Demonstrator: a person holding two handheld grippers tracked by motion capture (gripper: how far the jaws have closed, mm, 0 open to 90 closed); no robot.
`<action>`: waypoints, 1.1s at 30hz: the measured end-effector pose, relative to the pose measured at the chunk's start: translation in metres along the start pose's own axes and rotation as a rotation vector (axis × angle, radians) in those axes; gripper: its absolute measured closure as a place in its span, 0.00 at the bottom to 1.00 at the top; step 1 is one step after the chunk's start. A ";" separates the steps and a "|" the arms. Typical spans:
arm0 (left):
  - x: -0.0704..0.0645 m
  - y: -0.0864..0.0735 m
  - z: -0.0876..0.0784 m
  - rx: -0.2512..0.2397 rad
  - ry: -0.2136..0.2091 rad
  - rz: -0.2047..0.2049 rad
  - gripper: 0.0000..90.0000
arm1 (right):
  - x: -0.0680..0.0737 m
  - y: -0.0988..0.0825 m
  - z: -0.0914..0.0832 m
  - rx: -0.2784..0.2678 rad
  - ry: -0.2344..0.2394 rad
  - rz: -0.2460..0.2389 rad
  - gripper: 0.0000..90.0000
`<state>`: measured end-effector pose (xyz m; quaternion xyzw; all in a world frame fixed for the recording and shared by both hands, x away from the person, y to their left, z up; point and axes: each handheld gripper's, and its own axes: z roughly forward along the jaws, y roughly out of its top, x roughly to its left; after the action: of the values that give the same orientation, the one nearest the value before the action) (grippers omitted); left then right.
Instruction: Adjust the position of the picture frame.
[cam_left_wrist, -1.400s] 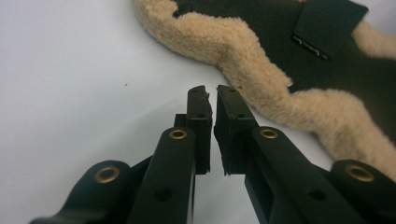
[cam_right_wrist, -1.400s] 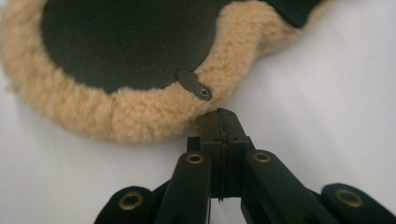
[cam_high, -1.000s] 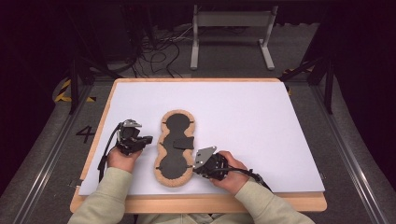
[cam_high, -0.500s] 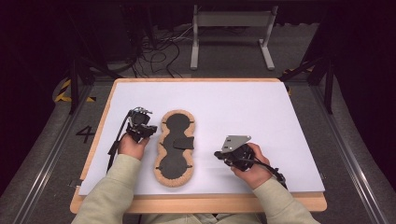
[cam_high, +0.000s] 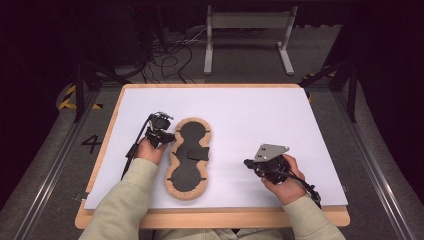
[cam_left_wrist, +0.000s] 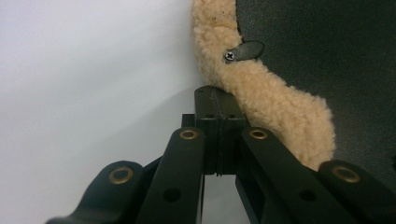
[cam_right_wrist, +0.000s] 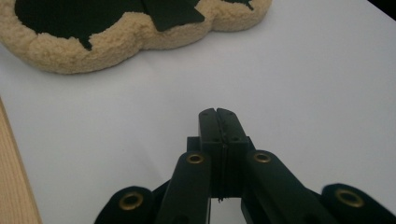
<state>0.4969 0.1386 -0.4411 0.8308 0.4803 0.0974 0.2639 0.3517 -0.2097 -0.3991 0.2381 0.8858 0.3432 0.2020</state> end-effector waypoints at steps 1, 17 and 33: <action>-0.003 0.002 0.002 -0.002 -0.003 0.010 1.00 | -0.001 -0.001 -0.002 -0.005 -0.003 0.004 1.00; -0.071 0.039 0.015 -0.041 -0.144 0.201 1.00 | -0.008 -0.022 -0.024 -0.012 -0.044 0.083 1.00; -0.090 0.017 -0.034 -0.114 -0.343 0.307 1.00 | -0.018 -0.026 -0.028 -0.024 -0.043 0.106 1.00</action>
<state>0.4487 0.0671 -0.3956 0.8823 0.2902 0.0209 0.3700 0.3437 -0.2511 -0.3950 0.2896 0.8633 0.3587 0.2054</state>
